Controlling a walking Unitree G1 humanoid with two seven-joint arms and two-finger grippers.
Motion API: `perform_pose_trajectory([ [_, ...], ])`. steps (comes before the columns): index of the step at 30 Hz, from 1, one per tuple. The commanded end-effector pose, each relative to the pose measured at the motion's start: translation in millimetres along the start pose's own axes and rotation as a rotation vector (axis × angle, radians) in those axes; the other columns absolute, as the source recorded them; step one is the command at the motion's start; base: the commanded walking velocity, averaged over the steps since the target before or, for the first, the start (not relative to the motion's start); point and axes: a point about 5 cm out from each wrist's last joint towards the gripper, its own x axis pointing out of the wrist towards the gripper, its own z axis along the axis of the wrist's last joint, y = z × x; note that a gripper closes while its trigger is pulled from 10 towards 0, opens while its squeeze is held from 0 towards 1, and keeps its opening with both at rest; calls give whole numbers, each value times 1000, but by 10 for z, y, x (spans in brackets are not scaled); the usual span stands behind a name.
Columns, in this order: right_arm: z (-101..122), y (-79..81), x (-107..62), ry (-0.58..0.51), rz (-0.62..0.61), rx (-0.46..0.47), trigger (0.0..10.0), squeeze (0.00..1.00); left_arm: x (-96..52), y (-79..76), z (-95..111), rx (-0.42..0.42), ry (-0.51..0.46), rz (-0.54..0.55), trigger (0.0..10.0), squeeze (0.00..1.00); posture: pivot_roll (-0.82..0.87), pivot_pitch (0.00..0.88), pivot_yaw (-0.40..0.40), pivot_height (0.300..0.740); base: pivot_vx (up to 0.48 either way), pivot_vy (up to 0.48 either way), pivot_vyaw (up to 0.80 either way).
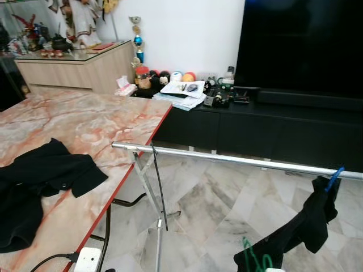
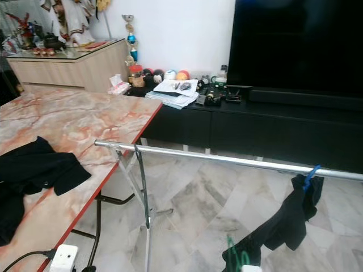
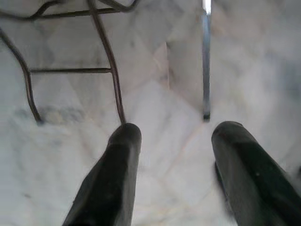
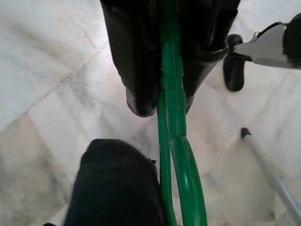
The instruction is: Hang hanger
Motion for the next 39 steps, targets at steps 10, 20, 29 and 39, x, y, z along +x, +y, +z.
perform_pose_trajectory([
  [10,60,28,9,-13,7,-5,10000,0,-127,-165,-115,433,-55,-235,10000,0,263,0,-27,740,0,0,0],
  [20,27,53,9,-14,16,-13,10000,0,-91,-141,-147,197,-25,-189,10000,0,259,0,-19,740,0,0,0],
  [29,18,56,9,-11,14,-9,10000,0,-186,-75,-624,-134,193,-40,10000,0,243,0,-14,740,0,0,0],
  [39,10,43,7,-9,5,-8,10000,0,-214,-83,-726,-171,236,5,10000,0,225,0,-15,740,0,0,0],
])
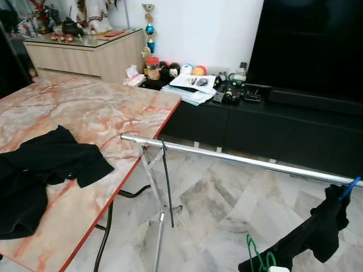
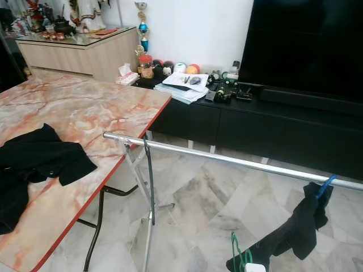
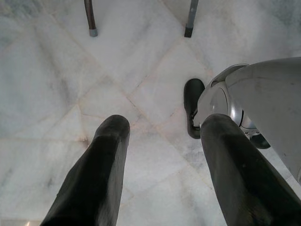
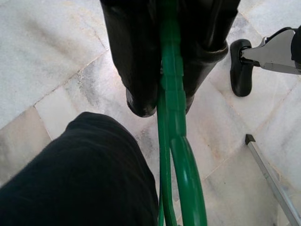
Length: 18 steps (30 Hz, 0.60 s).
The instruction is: Hang hanger
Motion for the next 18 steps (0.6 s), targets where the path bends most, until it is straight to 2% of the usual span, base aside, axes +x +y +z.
perform_pose_trajectory([
  [1,0,-5,0,0,-7,-1,10000,0,6,6,3,-14,4,6,10000,0,224,0,-15,740,0,0,0],
  [18,-65,111,11,12,-4,4,10000,0,29,-35,1,3,28,-7,10000,0,209,0,-5,740,-262,0,0],
])
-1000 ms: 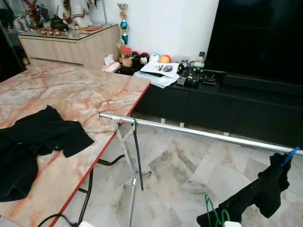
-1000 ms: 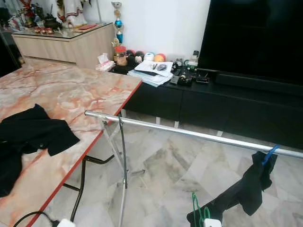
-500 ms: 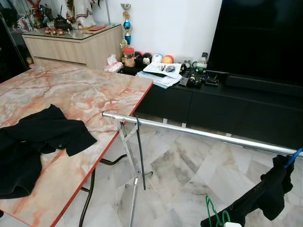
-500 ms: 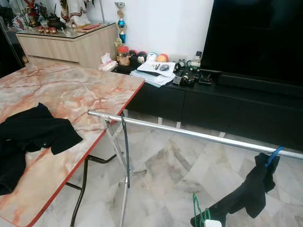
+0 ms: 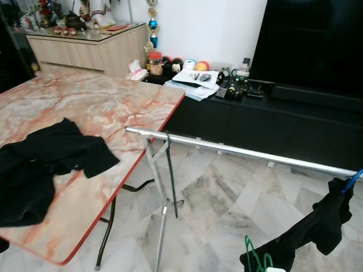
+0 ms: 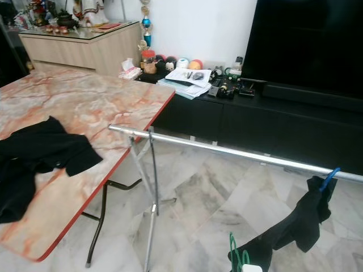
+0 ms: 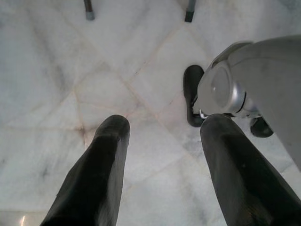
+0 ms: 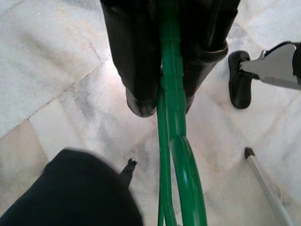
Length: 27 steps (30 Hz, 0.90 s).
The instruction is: Hang hanger
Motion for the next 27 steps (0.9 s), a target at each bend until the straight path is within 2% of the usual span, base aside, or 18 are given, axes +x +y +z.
perform_pose_trajectory([
  [1,-21,22,1,4,1,-3,10000,0,-3,4,-33,3,20,1,10000,0,209,0,-5,740,-296,0,0],
  [15,-17,17,2,-3,-30,28,10000,0,81,-82,324,11,-62,-22,10000,0,212,0,-7,740,-295,0,0],
  [23,4,-1,3,-8,-50,52,10000,0,56,-18,310,25,-79,-17,10000,0,209,0,-8,740,-291,0,0],
  [27,28,-7,4,-14,-52,58,10000,0,30,40,242,23,-76,-2,10000,0,209,0,-10,740,0,0,0],
])
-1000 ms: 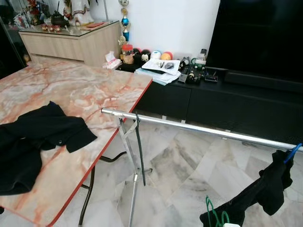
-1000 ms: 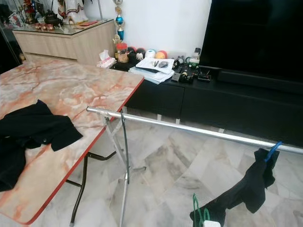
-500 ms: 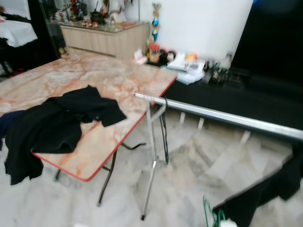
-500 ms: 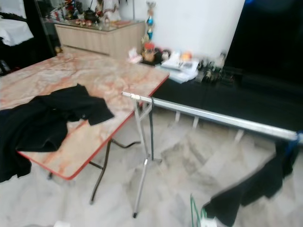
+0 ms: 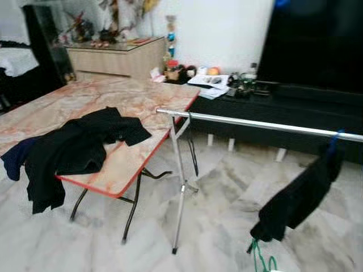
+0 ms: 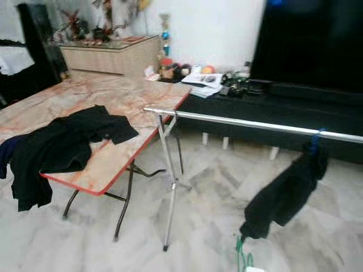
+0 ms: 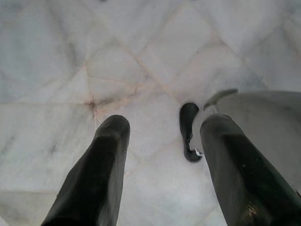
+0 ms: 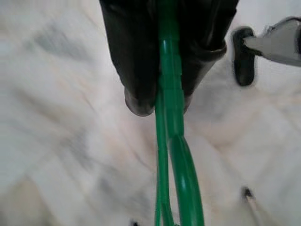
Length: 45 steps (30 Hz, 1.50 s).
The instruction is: Hang hanger
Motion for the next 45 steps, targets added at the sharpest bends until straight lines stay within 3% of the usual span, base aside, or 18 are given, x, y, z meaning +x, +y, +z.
perform_pose_trajectory([
  [1,57,42,8,-16,9,7,10000,0,-24,44,-51,3,7,12,10000,0,211,0,-12,740,0,0,0],
  [8,106,64,14,-25,14,-4,10000,0,-18,52,25,11,-46,27,10000,0,217,0,-21,740,0,0,0],
  [13,199,108,21,-37,41,-124,10000,0,3,124,264,30,-137,57,10000,0,217,0,-23,740,0,0,0],
  [15,313,32,19,-57,46,-231,10000,0,-25,248,545,131,-243,83,10000,0,218,0,-32,740,0,0,0],
  [19,459,-148,-1,-93,29,-310,10000,0,-70,338,756,192,-321,103,10000,0,216,0,-33,740,0,0,0],
  [20,556,-231,-17,-110,25,-378,10000,0,-100,354,854,226,-364,93,10000,0,216,0,-33,740,0,0,0],
  [23,713,-292,-42,-129,65,-460,10000,0,-159,340,982,340,-419,58,10000,0,215,0,-35,740,0,0,0],
  [24,840,-315,-68,-145,102,-582,10000,0,-223,302,1082,421,-465,13,10000,0,215,0,-35,740,0,0,0],
  [25,840,-315,-68,-145,102,-582,10000,0,-223,302,1082,421,-465,13,10000,0,215,0,-35,740,0,0,0],
  [26,1001,-339,-110,-163,162,-672,10000,0,-319,245,1215,508,-512,-46,10000,0,213,0,-36,740,0,0,0],
  [29,1182,-349,-173,-170,248,-780,10000,0,-461,128,1363,624,-555,-153,10000,0,208,0,-35,740,0,0,0],
  [30,1266,-339,-209,-174,289,-880,10000,0,-530,55,1421,680,-561,-216,10000,0,206,0,-34,740,0,0,0],
  [33,1380,-332,-264,-151,345,-1000,10000,0,-634,-81,1497,773,-559,-318,10000,0,208,0,-36,740,0,0,0],
  [34,1463,-325,-305,-134,374,-1095,10000,0,-700,-178,1553,818,-553,-384,10000,0,207,0,-35,740,0,0,0],
  [35,1463,-325,-305,-134,374,-1095,10000,0,-700,-178,1553,818,-553,-384,10000,0,207,0,-35,740,0,0,0],
  [36,1540,-313,-347,-126,401,-1163,10000,0,-761,-274,1606,851,-548,-437,10000,0,210,0,-36,740,0,0,0],
  [40,1669,-237,-430,-145,464,-1266,10000,0,-854,-457,1698,896,-561,-516,10000,0,211,0,-35,740,0,0,0],
  [45,1807,59,-592,-261,621,-1352,10000,0,-942,-752,1835,942,-579,-636,10000,0,202,0,-31,740,0,0,0],
])
